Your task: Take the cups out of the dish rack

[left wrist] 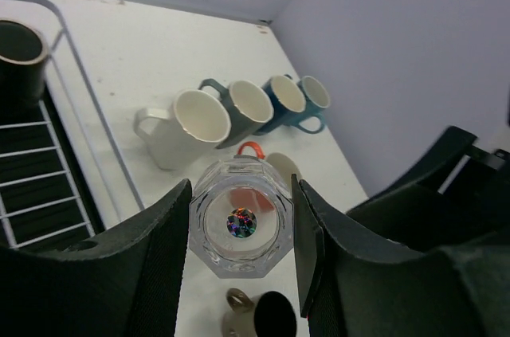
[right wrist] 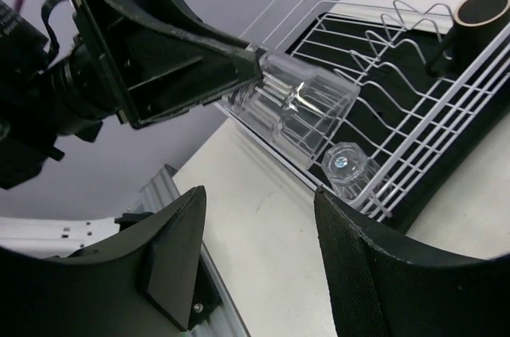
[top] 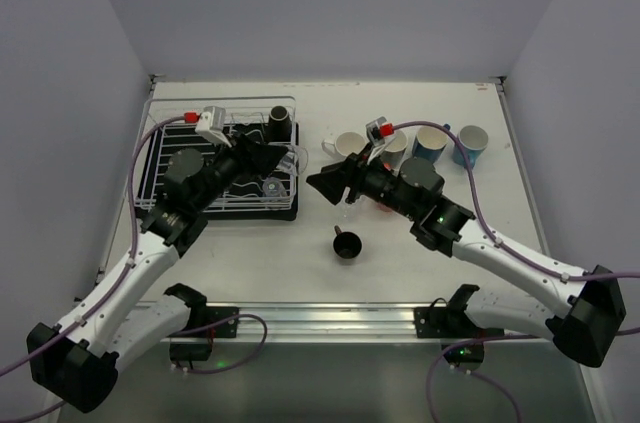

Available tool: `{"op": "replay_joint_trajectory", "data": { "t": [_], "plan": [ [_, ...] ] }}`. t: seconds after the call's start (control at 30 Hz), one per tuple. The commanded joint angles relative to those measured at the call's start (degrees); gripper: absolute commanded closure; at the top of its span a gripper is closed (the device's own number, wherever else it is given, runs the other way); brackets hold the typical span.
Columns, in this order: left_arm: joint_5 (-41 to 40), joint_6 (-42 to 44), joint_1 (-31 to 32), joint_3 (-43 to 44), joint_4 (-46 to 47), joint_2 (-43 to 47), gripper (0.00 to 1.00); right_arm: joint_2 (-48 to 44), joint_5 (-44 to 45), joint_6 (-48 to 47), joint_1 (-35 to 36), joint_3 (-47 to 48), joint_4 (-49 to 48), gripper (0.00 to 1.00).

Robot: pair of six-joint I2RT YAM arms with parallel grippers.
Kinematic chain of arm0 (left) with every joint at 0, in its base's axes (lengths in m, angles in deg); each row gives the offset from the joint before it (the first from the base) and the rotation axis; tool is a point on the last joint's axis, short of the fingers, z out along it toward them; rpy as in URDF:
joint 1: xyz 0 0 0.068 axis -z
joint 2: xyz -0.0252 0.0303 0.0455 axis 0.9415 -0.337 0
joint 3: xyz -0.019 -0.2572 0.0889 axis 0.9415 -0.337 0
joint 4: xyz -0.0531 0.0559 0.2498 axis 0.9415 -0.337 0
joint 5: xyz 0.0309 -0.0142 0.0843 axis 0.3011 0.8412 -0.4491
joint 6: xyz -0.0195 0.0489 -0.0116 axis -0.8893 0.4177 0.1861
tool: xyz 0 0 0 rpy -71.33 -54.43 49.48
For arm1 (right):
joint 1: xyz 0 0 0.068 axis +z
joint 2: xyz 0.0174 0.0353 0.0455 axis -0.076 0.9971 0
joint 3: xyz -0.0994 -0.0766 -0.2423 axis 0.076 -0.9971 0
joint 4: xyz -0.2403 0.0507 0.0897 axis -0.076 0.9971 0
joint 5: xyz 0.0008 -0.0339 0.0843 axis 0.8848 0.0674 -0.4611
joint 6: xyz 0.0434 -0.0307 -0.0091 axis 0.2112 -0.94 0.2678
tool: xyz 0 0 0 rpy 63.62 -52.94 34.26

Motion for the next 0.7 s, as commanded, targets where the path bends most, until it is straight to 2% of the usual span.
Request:
{"op": "replay_joint_trajectory", "data": {
  "t": [0.0,0.13,0.3,0.47,0.5,0.6,0.63,0.67],
  "plan": [
    [8.34,-9.54,-0.34,-3.74,11.22,3.86,1.0,1.48,-6.73,2.62,-0.72,0.89,-6.92,0.4],
    [13.96,-13.68,-0.34,-8.13,19.4,4.75,1.0,2.1,-6.47,4.2,-0.72,0.19,-9.28,0.39],
    [15.2,-16.93,-0.34,-10.52,24.84,5.28,1.0,2.09,-9.62,5.87,-0.72,-0.51,-12.27,0.39],
    [18.28,-21.41,-0.16,-13.07,31.97,4.13,1.0,4.37,-13.67,7.62,-0.72,0.63,-15.44,0.47],
    [18.28,-21.51,-0.16,-13.33,32.42,4.31,1.0,4.73,-14.11,8.16,-0.81,0.63,-17.19,0.54],
    [18.37,-20.72,-0.16,-13.25,31.72,5.27,0.93,5.43,-15.34,9.91,-0.72,0.02,-19.48,0.67],
    [18.2,-20.37,-0.16,-13.07,31.28,5.53,0.83,5.26,-15.17,10.35,-0.72,-0.51,-20.97,0.82],
    [17.85,-18.97,-0.16,-12.9,29.1,6.32,0.75,4.82,-14.38,10.79,-0.81,-1.12,-21.6,0.89]
  ]
}}
